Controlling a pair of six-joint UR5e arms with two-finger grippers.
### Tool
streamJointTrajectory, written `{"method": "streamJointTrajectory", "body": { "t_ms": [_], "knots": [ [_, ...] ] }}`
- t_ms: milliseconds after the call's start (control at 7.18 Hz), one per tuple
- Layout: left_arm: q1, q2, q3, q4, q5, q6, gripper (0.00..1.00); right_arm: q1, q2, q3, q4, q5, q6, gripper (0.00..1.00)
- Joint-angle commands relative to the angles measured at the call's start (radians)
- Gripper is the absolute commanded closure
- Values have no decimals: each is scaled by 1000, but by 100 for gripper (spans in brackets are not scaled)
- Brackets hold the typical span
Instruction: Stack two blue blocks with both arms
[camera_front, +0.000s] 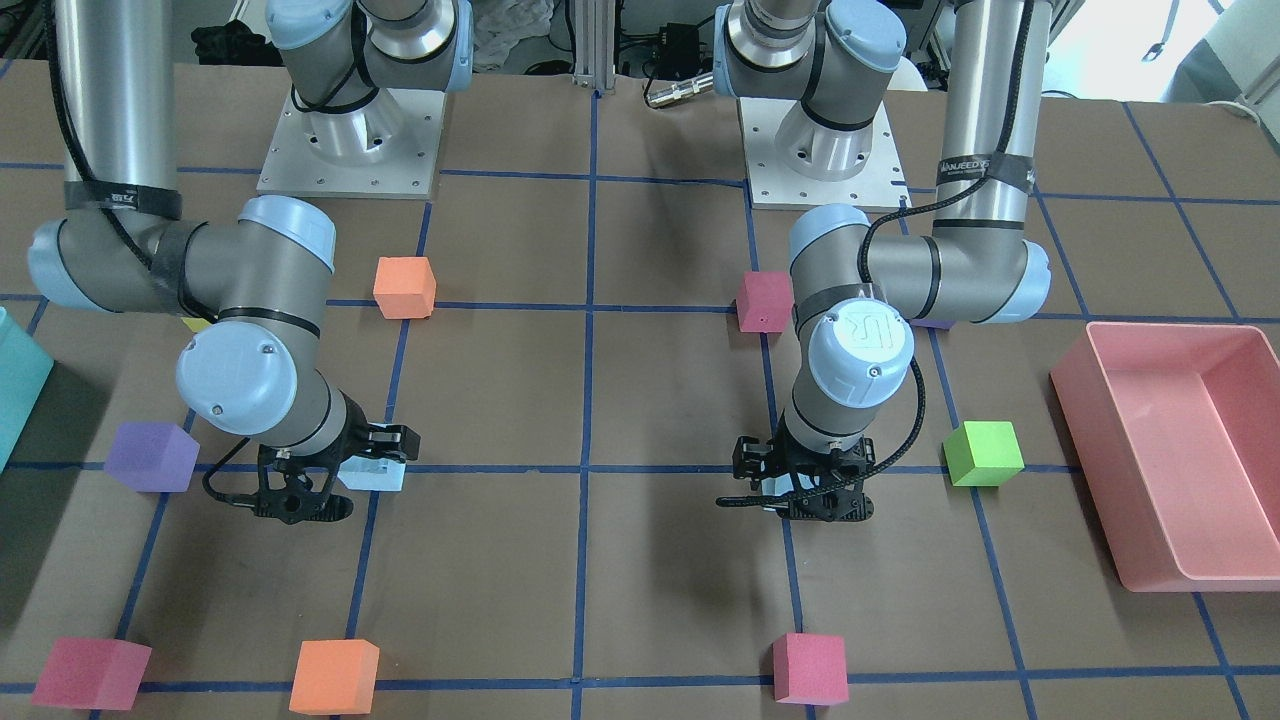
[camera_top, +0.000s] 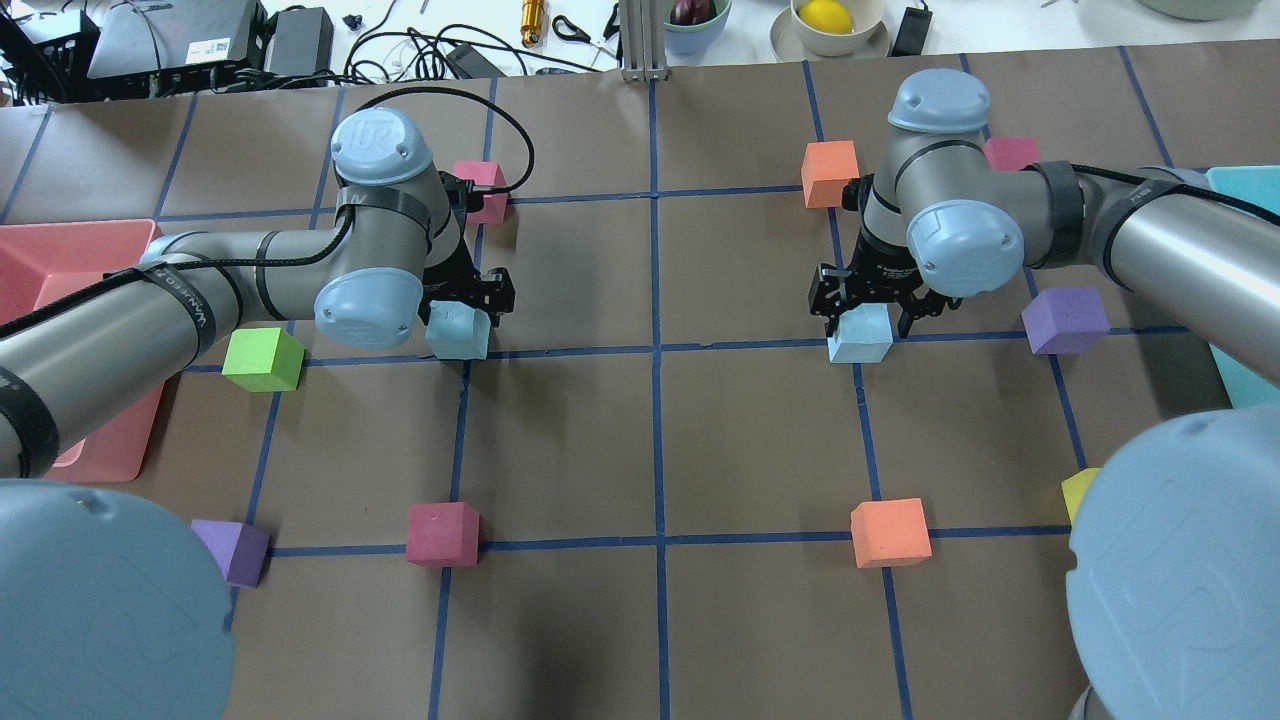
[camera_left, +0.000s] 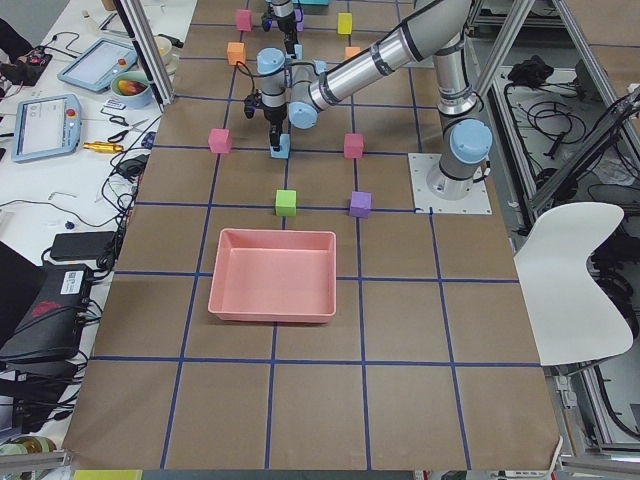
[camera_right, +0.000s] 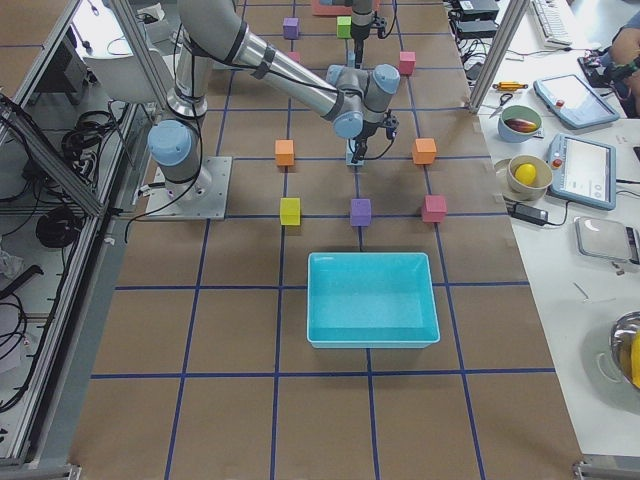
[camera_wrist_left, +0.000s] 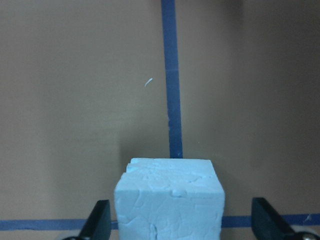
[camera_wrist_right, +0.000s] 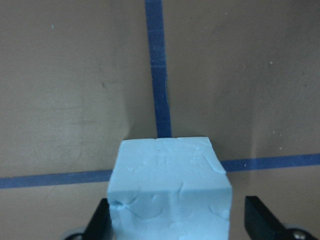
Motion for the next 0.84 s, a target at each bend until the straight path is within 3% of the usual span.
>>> {"method": "streamJointTrajectory", "body": {
  "t_ms": [0,139,418,696],
  "knots": [
    [0,-1,0,1,-1,1,31,1,3,-5,-12,1,1,83],
    [0,-1,2,1,-1,4,46,1,0,-2,-10,-1,2,100],
    [2,0,6,1,-3,4,88,22,-18,-60,3,1,18,100],
    [2,3,17,0,-5,3,99,140,-18,-119,5,22,136,100]
  ]
}}
